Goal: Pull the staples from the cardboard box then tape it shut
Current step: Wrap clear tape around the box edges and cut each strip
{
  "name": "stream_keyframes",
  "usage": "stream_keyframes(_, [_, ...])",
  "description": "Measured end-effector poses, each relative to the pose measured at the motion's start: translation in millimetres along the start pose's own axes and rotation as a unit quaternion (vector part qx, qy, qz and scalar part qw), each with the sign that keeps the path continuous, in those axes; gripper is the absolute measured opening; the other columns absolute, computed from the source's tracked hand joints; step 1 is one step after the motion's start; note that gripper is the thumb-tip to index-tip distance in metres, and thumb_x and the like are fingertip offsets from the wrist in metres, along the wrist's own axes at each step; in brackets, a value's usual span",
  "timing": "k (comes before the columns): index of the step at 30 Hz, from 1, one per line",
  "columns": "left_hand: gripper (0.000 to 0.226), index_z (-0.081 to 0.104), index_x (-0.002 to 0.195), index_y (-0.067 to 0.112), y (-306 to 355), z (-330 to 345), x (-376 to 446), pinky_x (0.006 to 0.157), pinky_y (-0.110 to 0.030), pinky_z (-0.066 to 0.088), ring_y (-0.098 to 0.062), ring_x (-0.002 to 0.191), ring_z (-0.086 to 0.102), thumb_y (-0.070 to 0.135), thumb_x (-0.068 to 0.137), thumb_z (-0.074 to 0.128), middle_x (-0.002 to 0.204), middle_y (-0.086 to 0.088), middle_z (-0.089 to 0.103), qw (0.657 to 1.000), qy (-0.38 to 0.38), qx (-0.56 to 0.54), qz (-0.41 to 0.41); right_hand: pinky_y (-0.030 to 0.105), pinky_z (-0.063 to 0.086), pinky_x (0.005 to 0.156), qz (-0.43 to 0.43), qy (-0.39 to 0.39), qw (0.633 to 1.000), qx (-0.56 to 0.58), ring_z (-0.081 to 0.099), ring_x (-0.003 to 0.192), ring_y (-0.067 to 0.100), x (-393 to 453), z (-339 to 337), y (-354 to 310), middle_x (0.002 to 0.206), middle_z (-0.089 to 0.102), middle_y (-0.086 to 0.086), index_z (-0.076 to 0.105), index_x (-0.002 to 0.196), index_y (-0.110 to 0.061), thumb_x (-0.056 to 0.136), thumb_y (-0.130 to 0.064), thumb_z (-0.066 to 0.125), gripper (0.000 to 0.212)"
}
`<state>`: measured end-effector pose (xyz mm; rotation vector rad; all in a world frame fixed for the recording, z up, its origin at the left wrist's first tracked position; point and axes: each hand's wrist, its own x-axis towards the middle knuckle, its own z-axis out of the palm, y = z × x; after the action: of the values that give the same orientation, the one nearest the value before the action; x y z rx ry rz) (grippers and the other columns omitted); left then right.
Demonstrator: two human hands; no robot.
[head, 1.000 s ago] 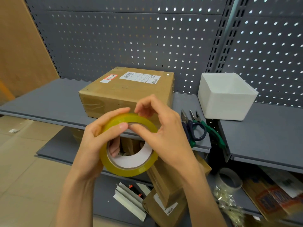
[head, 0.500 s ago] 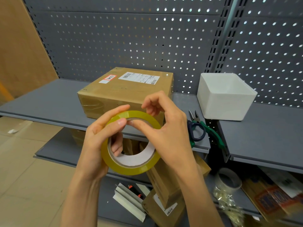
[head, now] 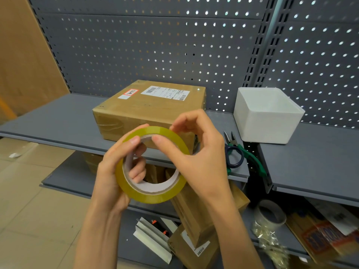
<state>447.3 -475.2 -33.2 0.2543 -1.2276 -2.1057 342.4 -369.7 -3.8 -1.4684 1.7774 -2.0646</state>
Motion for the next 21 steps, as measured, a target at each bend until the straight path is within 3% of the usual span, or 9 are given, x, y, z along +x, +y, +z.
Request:
stream_keyframes(3, [0.036, 0.064, 0.076, 0.011, 1.4, -9.6, 0.8, 0.030, -0.011, 0.029, -0.001, 0.032, 0.032, 0.034, 0.055, 0.081, 0.062, 0.000, 0.044, 0.998, -0.015, -0.053, -0.021, 0.026, 0.049, 0.086, 0.029, -0.070, 0.995, 0.072, 0.063, 0.092, 0.012, 4.9, -8.7, 0.4, 0.090, 0.067, 0.000, 0.059, 0.091, -0.010, 0.087, -0.011, 0.065, 0.007])
stream_keyframes(5, [0.037, 0.064, 0.078, 0.009, 2.0, -13.8, 0.7, 0.030, -0.010, 0.029, -0.001, 0.032, 0.033, 0.034, 0.057, 0.080, 0.063, -0.001, 0.045, 0.997, -0.026, -0.058, -0.035, 0.031, 0.050, 0.089, 0.039, -0.113, 0.988, 0.099, 0.064, 0.094, 0.014, 8.9, -13.8, 3.5, 0.093, 0.069, 0.003, 0.056, 0.098, -0.012, 0.090, -0.004, 0.059, 0.012])
stream_keyframes(9, [0.059, 0.055, 0.107, 0.003, -1.7, -23.9, 2.1, 0.030, -0.011, 0.028, -0.001, 0.034, 0.030, 0.030, 0.061, 0.081, 0.066, -0.002, 0.046, 0.988, -0.072, -0.106, -0.085, 0.028, 0.049, 0.091, 0.040, -0.212, 0.971, 0.103, 0.064, 0.096, 0.015, 15.2, -22.8, 7.7, 0.095, 0.066, 0.005, 0.057, 0.099, -0.009, 0.087, 0.008, 0.057, 0.021])
stream_keyframes(12, [0.044, 0.051, 0.124, -0.002, -5.7, -37.7, 6.3, 0.039, -0.017, 0.035, -0.008, 0.044, 0.030, 0.022, 0.088, 0.059, 0.076, -0.008, 0.050, 0.958, -0.145, -0.195, -0.152, 0.025, 0.051, 0.086, 0.054, -0.256, 0.961, 0.087, 0.064, 0.091, 0.013, 19.0, -27.9, 8.4, 0.092, 0.067, 0.002, 0.061, 0.094, -0.003, 0.083, 0.010, 0.061, 0.017])
stream_keyframes(15, [0.040, 0.046, 0.122, -0.008, -4.2, -41.0, 6.4, 0.053, -0.024, 0.039, -0.014, 0.056, 0.036, 0.020, 0.102, 0.025, 0.092, -0.016, 0.051, 0.943, -0.161, -0.208, -0.206, 0.027, 0.052, 0.083, 0.064, -0.280, 0.955, 0.078, 0.064, 0.087, 0.009, 19.5, -28.2, 8.9, 0.088, 0.067, -0.006, 0.062, 0.093, -0.002, 0.082, 0.009, 0.063, 0.016])
stream_keyframes(18, [0.044, 0.047, 0.118, -0.009, -7.1, -39.7, 5.9, 0.056, -0.024, 0.036, -0.014, 0.060, 0.036, 0.021, 0.102, 0.019, 0.097, -0.017, 0.051, 0.934, -0.196, -0.203, -0.219, 0.031, 0.051, 0.082, 0.074, -0.282, 0.954, 0.073, 0.063, 0.085, 0.010, 18.5, -26.9, 11.1, 0.087, 0.066, -0.010, 0.063, 0.093, -0.002, 0.082, 0.008, 0.064, 0.015])
stream_keyframes(21, [0.042, 0.049, 0.112, -0.007, -11.4, -42.2, 6.9, 0.055, -0.024, 0.038, -0.013, 0.060, 0.036, 0.022, 0.102, 0.021, 0.096, -0.017, 0.051, 0.923, -0.214, -0.217, -0.234, 0.030, 0.051, 0.083, 0.082, -0.280, 0.955, 0.058, 0.063, 0.086, 0.017, 17.1, -26.3, 12.9, 0.092, 0.067, -0.002, 0.064, 0.099, -0.004, 0.083, 0.005, 0.064, 0.018])
